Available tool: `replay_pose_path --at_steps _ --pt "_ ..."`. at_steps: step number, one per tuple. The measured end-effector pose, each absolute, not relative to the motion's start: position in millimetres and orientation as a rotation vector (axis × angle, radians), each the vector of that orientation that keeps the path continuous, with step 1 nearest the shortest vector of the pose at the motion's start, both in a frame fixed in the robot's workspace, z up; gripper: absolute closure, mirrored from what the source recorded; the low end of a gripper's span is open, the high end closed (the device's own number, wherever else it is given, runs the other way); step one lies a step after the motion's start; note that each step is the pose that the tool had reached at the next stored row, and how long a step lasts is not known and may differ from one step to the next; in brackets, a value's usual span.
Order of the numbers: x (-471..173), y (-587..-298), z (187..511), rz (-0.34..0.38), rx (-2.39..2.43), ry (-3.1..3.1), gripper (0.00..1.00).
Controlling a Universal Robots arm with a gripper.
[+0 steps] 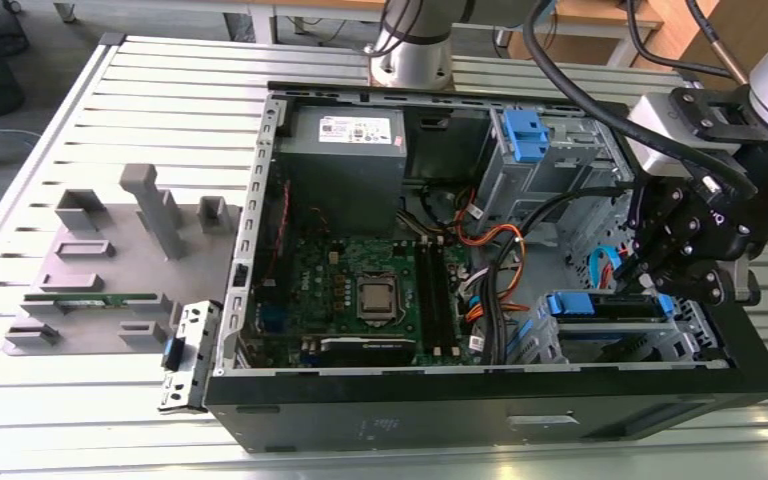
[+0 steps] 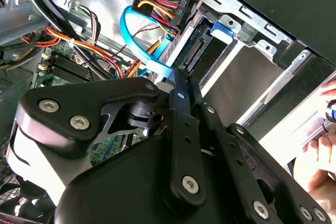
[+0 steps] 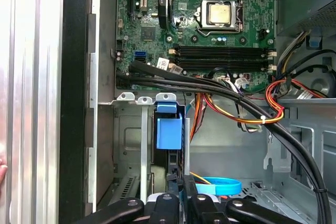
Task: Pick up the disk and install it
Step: 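Insert the first disk wire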
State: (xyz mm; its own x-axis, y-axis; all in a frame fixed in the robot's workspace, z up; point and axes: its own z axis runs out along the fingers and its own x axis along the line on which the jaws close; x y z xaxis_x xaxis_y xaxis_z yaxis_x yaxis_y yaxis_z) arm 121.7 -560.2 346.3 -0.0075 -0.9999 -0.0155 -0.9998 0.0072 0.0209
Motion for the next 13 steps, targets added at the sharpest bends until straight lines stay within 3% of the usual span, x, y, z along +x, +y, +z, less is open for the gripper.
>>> replay_pose_path --at_steps 13 --pt "120.2 -560.3 345.7 -0.035 2.218 -2.232 0.84"
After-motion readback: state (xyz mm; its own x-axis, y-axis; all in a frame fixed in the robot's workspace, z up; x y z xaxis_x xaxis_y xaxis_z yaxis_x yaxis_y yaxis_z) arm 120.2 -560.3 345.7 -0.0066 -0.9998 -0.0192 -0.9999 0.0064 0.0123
